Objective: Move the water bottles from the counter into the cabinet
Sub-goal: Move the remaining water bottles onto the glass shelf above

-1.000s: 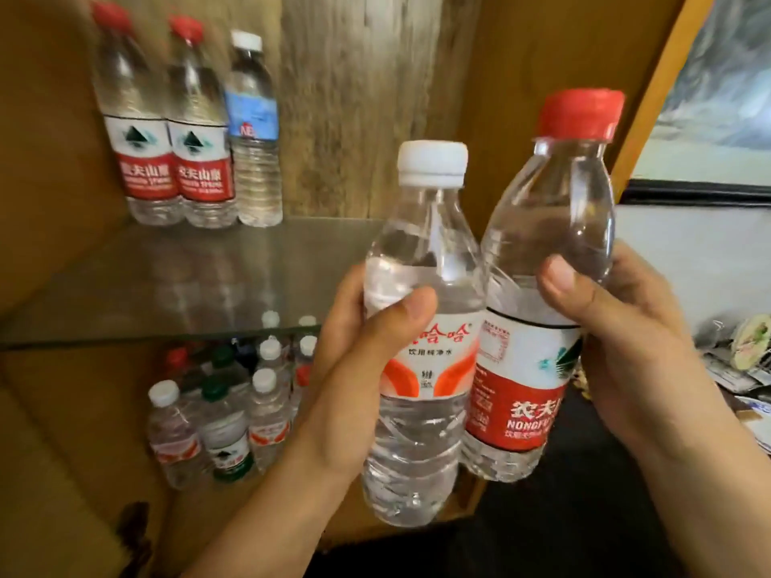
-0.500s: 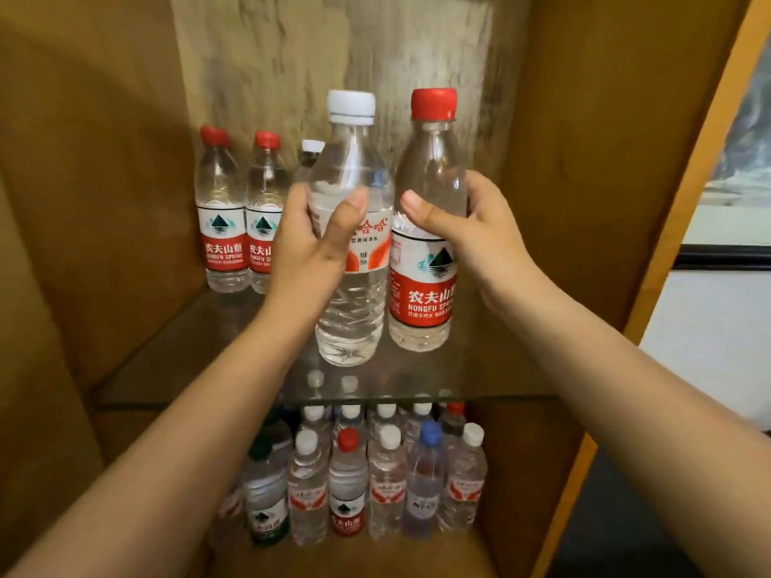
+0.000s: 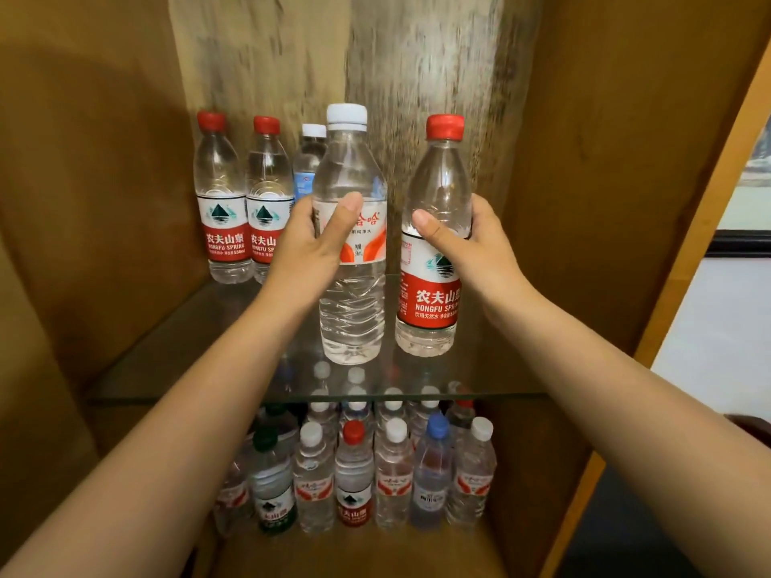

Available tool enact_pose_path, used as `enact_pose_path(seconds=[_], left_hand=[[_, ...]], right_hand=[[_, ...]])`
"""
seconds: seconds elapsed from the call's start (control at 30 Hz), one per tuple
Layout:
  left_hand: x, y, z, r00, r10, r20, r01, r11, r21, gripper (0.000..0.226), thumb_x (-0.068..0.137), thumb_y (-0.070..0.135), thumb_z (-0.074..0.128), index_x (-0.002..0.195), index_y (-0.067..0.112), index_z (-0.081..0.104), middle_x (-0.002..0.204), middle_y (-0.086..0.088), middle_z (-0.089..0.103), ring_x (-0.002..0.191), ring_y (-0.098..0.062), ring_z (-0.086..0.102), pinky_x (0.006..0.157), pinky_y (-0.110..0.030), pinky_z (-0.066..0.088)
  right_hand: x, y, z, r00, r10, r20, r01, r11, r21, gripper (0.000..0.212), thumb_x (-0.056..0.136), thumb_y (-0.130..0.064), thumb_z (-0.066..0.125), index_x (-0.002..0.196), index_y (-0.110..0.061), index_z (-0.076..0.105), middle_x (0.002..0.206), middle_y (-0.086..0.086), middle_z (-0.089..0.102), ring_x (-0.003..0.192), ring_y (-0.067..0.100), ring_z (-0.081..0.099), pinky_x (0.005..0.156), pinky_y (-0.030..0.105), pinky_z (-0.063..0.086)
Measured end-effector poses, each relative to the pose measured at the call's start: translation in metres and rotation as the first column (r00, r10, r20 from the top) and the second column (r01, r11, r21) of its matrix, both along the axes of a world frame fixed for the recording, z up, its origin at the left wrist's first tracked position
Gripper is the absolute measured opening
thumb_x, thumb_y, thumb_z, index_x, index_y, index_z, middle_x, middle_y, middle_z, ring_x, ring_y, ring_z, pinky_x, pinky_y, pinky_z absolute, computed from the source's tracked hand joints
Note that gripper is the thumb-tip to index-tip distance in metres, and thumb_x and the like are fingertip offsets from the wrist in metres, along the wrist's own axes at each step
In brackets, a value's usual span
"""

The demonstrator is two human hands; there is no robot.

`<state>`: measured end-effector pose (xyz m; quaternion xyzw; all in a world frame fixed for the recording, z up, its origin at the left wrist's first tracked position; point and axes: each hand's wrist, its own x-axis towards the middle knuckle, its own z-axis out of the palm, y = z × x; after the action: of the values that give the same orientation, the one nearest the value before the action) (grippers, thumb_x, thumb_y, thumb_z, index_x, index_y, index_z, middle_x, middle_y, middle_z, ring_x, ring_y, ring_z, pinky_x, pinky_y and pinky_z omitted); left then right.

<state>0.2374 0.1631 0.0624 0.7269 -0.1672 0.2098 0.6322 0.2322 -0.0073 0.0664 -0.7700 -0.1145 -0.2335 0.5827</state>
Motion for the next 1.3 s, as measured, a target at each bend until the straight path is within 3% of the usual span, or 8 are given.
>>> enact_pose_path(seconds=[0.13, 0.23, 0.3, 0.43, 0.57, 0.9, 1.17, 1.3], left_hand=[[-0.014, 0.007, -0.018, 0.98, 0.193, 0.037, -0.197, 0.968, 0.154, 0.097, 0.07, 0.045, 0.072, 0.143, 0.033, 0.01, 0.12, 0.013, 0.046, 0.1, 0.0, 0.054, 0.084, -0.025, 0.044], [-0.025, 0.014, -0.03, 0.956, 0.293, 0.021, -0.278, 0.879, 0.387, 0.108, 0.051, 0.054, 0.079, 0.14, 0.028, 0.022, 0.126, 0.009, 0.049, 0.111, -0.013, 0.052, 0.094, -0.039, 0.046], [-0.023, 0.014, -0.032, 0.954, 0.3, -0.021, -0.255, 0.844, 0.473, 0.104, 0.049, 0.055, 0.08, 0.136, 0.022, 0.033, 0.131, 0.003, 0.051, 0.115, -0.018, 0.053, 0.096, -0.046, 0.047], [-0.015, 0.014, -0.035, 0.957, 0.284, -0.049, -0.221, 0.832, 0.509, 0.088, 0.054, 0.045, 0.083, 0.128, 0.021, 0.041, 0.127, 0.002, 0.054, 0.116, -0.02, 0.053, 0.097, -0.046, 0.047], [-0.001, 0.014, -0.032, 0.969, 0.239, -0.063, -0.174, 0.841, 0.512, 0.081, 0.055, 0.039, 0.084, 0.123, 0.018, 0.045, 0.124, 0.0, 0.057, 0.115, -0.02, 0.054, 0.098, -0.046, 0.046], [0.072, -0.007, -0.02, 0.962, 0.243, -0.124, -0.12, 0.787, 0.605, 0.075, 0.067, 0.023, 0.081, 0.131, 0.009, 0.044, 0.134, -0.008, 0.05, 0.124, -0.024, 0.048, 0.105, -0.042, 0.04], [0.108, -0.018, -0.022, 0.91, 0.404, -0.095, -0.287, 0.777, 0.561, 0.08, 0.07, 0.022, 0.08, 0.134, 0.007, 0.035, 0.142, -0.013, 0.023, 0.133, -0.03, 0.031, 0.112, -0.037, 0.026], [0.116, -0.022, -0.023, 0.903, 0.425, -0.067, -0.328, 0.78, 0.532, 0.082, 0.067, 0.021, 0.081, 0.133, 0.005, 0.036, 0.142, -0.016, 0.028, 0.129, -0.032, 0.038, 0.107, -0.037, 0.033]], right_hand=[[-0.003, -0.013, -0.012, 0.995, 0.063, -0.076, -0.071, 0.991, -0.111, 0.06, 0.07, -0.029, 0.077, 0.12, -0.024, 0.043, 0.119, -0.005, 0.055, 0.107, 0.012, 0.056, 0.093, 0.036, 0.049], [-0.007, -0.026, -0.025, 0.966, 0.126, -0.225, -0.172, 0.965, -0.196, 0.066, 0.068, -0.024, 0.079, 0.122, -0.026, 0.041, 0.107, -0.016, 0.055, 0.091, 0.0, 0.056, 0.078, 0.024, 0.052], [-0.008, -0.028, -0.031, 0.954, 0.131, -0.269, -0.188, 0.962, -0.198, 0.07, 0.066, -0.023, 0.079, 0.125, -0.023, 0.042, 0.111, -0.012, 0.058, 0.09, 0.001, 0.058, 0.072, 0.022, 0.052], [-0.003, -0.027, -0.033, 0.949, 0.113, -0.296, -0.171, 0.969, -0.18, 0.071, 0.064, -0.02, 0.081, 0.125, -0.021, 0.044, 0.12, -0.003, 0.06, 0.107, 0.013, 0.058, 0.09, 0.045, 0.052], [0.009, -0.025, -0.029, 0.928, 0.118, -0.354, -0.185, 0.969, -0.163, 0.07, 0.066, -0.017, 0.08, 0.126, -0.021, 0.043, 0.123, 0.0, 0.06, 0.112, 0.019, 0.057, 0.094, 0.052, 0.049], [0.073, -0.01, -0.02, 0.915, 0.017, -0.404, -0.089, 0.983, -0.16, 0.066, 0.069, -0.007, 0.078, 0.126, -0.013, 0.044, 0.126, 0.007, 0.058, 0.115, 0.028, 0.055, 0.097, 0.052, 0.046], [0.113, 0.002, -0.019, 0.923, -0.096, -0.372, 0.03, 0.983, -0.18, 0.064, 0.069, -0.013, 0.079, 0.123, -0.013, 0.045, 0.128, 0.006, 0.056, 0.117, 0.025, 0.051, 0.093, 0.042, 0.046], [0.127, 0.006, -0.022, 0.922, -0.139, -0.363, 0.078, 0.981, -0.177, 0.063, 0.068, -0.015, 0.08, 0.12, -0.014, 0.046, 0.126, 0.005, 0.056, 0.115, 0.026, 0.052, 0.094, 0.045, 0.047]])
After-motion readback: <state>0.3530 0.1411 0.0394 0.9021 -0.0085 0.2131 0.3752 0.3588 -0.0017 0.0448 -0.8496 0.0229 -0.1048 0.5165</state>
